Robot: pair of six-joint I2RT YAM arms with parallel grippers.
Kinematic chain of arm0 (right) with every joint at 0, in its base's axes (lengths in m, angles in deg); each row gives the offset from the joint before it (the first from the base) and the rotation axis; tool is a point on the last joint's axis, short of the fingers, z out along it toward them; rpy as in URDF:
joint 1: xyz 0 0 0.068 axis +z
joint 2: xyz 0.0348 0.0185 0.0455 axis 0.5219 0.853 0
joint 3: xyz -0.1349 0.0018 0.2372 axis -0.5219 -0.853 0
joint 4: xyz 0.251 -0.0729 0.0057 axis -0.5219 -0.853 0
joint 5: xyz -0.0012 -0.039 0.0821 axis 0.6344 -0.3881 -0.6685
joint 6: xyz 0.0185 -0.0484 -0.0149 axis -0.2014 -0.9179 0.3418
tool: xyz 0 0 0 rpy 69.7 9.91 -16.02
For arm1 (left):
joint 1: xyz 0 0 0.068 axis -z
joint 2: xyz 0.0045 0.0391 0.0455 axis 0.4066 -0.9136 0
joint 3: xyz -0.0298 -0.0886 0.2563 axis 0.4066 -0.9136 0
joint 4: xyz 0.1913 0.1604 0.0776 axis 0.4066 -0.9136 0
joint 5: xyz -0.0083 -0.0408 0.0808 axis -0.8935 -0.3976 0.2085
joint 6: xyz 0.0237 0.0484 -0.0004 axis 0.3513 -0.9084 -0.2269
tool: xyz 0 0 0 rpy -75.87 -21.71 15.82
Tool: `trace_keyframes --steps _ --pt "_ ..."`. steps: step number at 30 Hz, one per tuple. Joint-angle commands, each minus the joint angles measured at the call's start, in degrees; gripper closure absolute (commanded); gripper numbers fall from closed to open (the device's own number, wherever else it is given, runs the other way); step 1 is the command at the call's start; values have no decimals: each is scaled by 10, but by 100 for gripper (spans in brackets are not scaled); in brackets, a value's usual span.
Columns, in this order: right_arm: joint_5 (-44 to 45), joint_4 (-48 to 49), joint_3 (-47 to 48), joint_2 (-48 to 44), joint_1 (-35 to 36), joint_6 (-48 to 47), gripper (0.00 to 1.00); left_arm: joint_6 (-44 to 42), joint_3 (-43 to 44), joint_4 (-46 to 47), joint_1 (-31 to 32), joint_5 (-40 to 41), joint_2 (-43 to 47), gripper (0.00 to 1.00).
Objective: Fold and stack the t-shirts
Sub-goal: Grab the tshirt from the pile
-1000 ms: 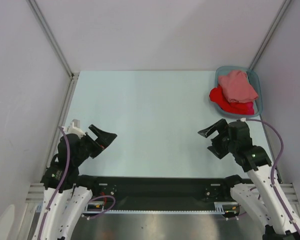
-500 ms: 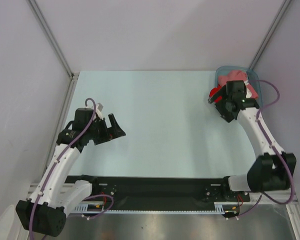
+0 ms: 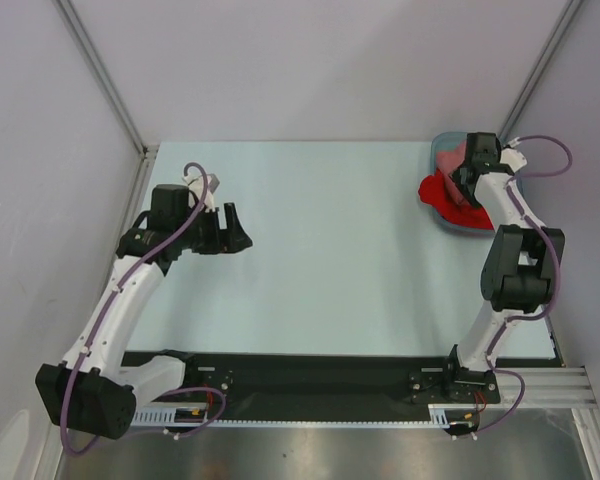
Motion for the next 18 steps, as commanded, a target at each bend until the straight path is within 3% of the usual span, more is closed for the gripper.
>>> trace_keyframes --steps 1,4,7,8,10,11,13,14,15,17,18 --pt "38 47 28 25 -3 6 31 -48 36 -7 11 31 -5 17" --pt "31 58 58 55 -8 -2 40 -59 45 -16 23 48 -14 17" --pt "34 45 91 72 -15 -3 65 -69 57 -29 37 69 -19 24" --pt "45 28 118 74 -16 -1 89 -74 64 -36 42 80 -21 32" --pt "60 8 159 71 -16 -7 100 -77 71 -41 59 123 -24 44" --pt "73 -16 215 69 -16 -21 100 -76 77 -44 65 140 -25 51" --pt "91 -32 273 61 -9 -51 100 -79 81 -43 81 164 -30 49" --pt "96 -21 302 55 -5 -73 100 -80 83 -41 87 164 -32 42" --pt "95 -13 348 40 9 -121 100 -80 85 -41 98 166 -33 22" --pt "88 6 397 24 31 -165 100 -71 91 -41 105 147 -31 21" --pt "84 9 437 10 46 -201 100 -66 90 -40 106 135 -28 14"
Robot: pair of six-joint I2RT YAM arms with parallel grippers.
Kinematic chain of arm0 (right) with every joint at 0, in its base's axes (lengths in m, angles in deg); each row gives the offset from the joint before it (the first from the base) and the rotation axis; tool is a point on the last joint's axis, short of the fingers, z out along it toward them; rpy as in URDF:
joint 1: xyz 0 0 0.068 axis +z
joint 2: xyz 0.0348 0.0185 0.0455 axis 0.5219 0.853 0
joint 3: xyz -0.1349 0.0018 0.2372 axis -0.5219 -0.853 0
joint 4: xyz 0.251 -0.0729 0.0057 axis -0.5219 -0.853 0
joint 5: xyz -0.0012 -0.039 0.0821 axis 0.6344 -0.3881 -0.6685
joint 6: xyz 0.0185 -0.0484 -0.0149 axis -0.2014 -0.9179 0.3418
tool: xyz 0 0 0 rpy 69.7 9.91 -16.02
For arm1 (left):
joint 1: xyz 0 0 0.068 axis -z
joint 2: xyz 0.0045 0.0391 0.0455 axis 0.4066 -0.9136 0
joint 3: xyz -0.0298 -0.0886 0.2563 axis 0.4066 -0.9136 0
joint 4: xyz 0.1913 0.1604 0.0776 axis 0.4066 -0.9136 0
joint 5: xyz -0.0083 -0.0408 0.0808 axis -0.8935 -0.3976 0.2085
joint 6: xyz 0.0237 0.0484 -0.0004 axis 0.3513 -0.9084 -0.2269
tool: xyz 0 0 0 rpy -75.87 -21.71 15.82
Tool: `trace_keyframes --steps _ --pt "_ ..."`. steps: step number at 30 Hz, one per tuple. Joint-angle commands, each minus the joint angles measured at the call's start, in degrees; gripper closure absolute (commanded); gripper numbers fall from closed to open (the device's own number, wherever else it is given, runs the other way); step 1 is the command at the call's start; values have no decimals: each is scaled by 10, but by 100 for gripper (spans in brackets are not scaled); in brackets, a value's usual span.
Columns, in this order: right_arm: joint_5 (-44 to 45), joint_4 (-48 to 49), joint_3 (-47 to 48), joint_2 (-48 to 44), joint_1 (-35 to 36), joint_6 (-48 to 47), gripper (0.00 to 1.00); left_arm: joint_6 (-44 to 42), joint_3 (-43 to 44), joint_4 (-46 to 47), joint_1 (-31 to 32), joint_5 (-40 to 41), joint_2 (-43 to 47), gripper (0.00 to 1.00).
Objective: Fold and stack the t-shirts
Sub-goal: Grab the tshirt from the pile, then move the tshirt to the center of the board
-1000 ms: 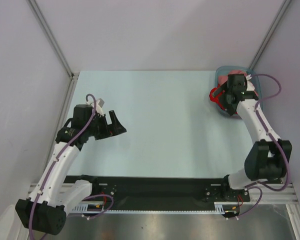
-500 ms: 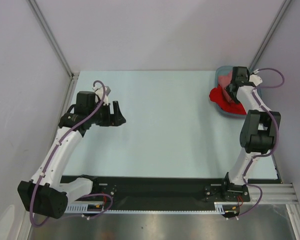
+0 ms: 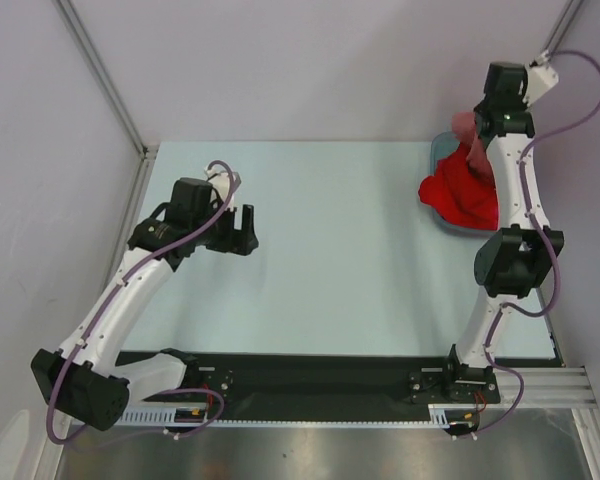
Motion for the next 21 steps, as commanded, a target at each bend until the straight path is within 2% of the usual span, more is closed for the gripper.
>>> trace_keyframes --steps 1,2,6,9,10,12,13,14,15,16,17,20,21 --pt "23 43 116 -88 81 -126 100 5 26 4 8 -10 13 8" --pt "22 44 125 -98 105 -144 100 16 19 10 9 -33 19 0" --pt "33 45 77 -182 224 -195 100 52 22 3 9 -47 47 0" --pt "18 38 -38 -266 321 -171 100 81 26 1 9 -57 64 0" --pt "-29 29 -115 -287 337 -135 100 88 26 0 9 -58 69 0" --pt "-102 47 -218 -364 385 -116 81 99 15 6 9 -73 87 0" --pt "-192 74 -268 -393 397 -105 61 102 12 8 9 -79 96 0" --pt "-227 83 -367 -441 411 -83 28 107 7 2 9 -79 101 0" --pt "-257 87 -408 -465 427 -60 10 109 6 -3 9 -73 114 0" --pt "-312 75 -439 -482 427 -38 0 112 7 -9 9 -69 116 0" --pt "-326 62 -495 -513 427 -11 0 114 12 -20 8 -67 117 0" --pt "-315 -18 -546 -542 416 -2 0 116 19 -28 11 -76 108 3" --pt "-317 -34 -576 -548 389 -14 0 118 18 -28 17 -74 103 3"
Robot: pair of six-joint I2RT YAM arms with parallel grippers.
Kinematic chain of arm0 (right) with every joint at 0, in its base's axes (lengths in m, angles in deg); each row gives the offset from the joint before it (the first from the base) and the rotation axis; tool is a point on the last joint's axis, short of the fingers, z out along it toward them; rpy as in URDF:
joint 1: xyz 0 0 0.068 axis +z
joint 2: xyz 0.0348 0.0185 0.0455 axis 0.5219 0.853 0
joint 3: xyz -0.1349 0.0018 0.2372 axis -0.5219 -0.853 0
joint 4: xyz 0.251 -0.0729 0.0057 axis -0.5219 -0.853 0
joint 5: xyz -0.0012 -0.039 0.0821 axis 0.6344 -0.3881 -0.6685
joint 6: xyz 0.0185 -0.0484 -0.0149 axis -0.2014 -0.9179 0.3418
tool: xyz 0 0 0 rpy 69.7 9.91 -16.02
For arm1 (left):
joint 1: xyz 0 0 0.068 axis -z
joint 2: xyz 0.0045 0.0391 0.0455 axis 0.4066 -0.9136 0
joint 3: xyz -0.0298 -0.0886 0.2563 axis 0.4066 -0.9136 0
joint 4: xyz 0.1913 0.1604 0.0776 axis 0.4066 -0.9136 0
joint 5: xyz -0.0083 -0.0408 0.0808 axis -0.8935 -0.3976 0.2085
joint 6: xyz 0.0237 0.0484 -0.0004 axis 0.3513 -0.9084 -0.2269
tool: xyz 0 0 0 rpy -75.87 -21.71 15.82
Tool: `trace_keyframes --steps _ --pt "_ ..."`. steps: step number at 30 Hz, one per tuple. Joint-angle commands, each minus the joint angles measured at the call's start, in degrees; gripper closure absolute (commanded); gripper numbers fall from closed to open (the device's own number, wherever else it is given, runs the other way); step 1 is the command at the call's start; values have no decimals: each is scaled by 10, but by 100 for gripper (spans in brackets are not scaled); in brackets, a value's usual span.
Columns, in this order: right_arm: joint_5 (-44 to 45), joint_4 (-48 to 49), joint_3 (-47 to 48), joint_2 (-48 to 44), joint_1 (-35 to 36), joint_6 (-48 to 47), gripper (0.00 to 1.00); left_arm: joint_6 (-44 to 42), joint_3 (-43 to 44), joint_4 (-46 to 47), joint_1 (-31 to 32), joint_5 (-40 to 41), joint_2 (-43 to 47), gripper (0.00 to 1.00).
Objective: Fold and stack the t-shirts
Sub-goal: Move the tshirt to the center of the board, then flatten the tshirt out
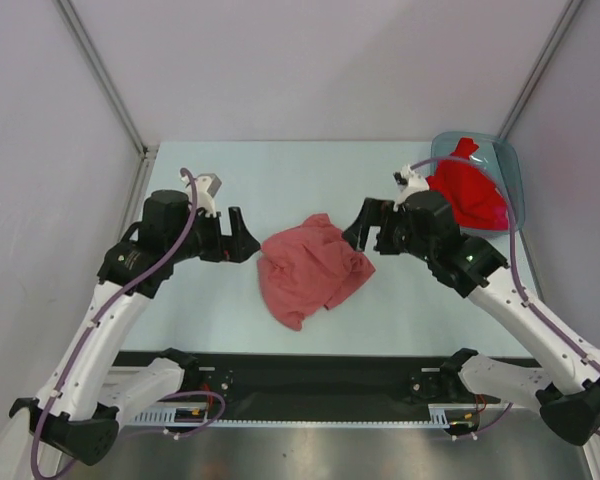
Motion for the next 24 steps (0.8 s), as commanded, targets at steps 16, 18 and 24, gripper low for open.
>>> trace_keyframes --steps 16,18,24 --pt "-266 69 -217 151 -76 38 46 80 -88 40 222 -41 -313 32" --pt "-270 86 -228 164 -57 51 41 94 -101 47 233 -41 -319 23" --pt "-279 161 -255 212 -33 89 39 111 -151 97 236 -65 -334 23"
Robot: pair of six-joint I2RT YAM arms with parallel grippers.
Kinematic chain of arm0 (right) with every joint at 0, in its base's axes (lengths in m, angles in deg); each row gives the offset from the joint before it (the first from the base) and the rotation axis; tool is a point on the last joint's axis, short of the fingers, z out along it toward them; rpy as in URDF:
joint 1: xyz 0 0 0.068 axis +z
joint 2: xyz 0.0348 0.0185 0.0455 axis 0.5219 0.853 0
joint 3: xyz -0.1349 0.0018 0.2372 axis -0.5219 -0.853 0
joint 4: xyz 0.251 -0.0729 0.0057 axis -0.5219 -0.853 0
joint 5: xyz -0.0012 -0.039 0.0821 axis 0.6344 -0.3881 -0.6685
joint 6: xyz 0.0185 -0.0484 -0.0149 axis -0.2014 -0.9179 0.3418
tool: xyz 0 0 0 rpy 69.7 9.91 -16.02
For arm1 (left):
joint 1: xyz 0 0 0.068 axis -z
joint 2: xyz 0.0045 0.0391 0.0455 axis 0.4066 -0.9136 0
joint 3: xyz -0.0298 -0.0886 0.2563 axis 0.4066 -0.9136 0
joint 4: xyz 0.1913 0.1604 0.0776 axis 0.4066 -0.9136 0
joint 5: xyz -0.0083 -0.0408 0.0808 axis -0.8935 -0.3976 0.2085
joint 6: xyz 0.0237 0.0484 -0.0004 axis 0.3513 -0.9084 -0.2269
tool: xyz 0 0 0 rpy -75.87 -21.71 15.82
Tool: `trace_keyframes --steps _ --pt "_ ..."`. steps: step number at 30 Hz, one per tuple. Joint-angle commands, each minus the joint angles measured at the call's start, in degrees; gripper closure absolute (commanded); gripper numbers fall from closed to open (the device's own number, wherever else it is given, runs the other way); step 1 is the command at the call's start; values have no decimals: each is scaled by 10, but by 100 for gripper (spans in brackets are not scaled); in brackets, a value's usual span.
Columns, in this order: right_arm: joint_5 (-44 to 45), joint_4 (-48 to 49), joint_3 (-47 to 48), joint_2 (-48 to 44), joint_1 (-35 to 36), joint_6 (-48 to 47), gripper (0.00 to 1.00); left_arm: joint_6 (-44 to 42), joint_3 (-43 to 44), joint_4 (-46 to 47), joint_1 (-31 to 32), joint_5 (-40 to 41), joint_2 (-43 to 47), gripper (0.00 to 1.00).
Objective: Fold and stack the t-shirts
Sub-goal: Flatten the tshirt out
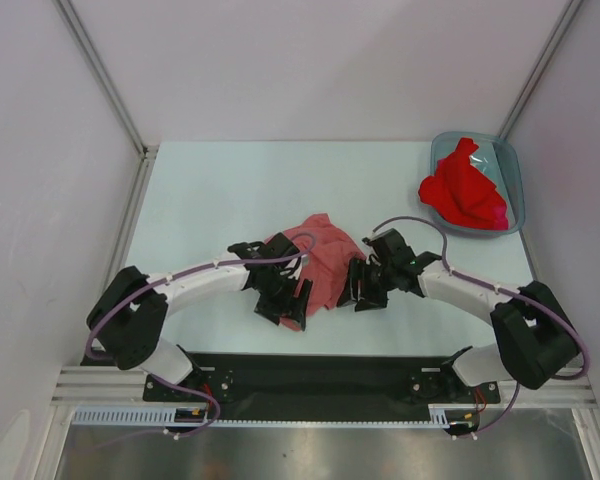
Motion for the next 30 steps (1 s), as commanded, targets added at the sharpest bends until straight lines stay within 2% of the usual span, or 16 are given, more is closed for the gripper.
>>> trace_keyframes --steps 1,6,16,19,20,21,22,23,25,26,27,28,29,30 --pt "-19 71 -2 38 16 33 42 24 -18 39 1 -16 -20 26" --pt "24 92 6 76 34 55 49 24 -25 48 1 18 -34 44" --pt "44 121 28 146 40 95 55 28 -14 50 1 73 -29 53" --pt "56 116 32 155 40 91 59 28 -4 50 1 85 -31 52" --pt "56 118 32 158 40 89 60 29 -2 50 1 84 -32 39" --pt "52 118 38 169 40 89 64 31 -1 51 1 86 -34 33" --pt "51 118 41 173 40 89 74 34 -1 57 1 82 -35 30" --pt "49 118 44 177 41 89 78 36 -3 62 1 80 -36 27" --pt "55 108 49 183 42 86 82 39 -7 73 1 79 -39 28" --pt "55 106 50 182 42 82 88 38 -7 78 1 75 -46 43" --pt "60 93 52 178 42 77 92 38 -6 82 1 73 -49 53" --pt "66 82 56 172 42 65 100 38 -4 85 1 72 -50 66" --pt "74 70 60 167 42 56 100 38 0 85 1 76 -49 89" --pt "97 36 66 160 41 45 100 37 4 81 1 80 -44 97"
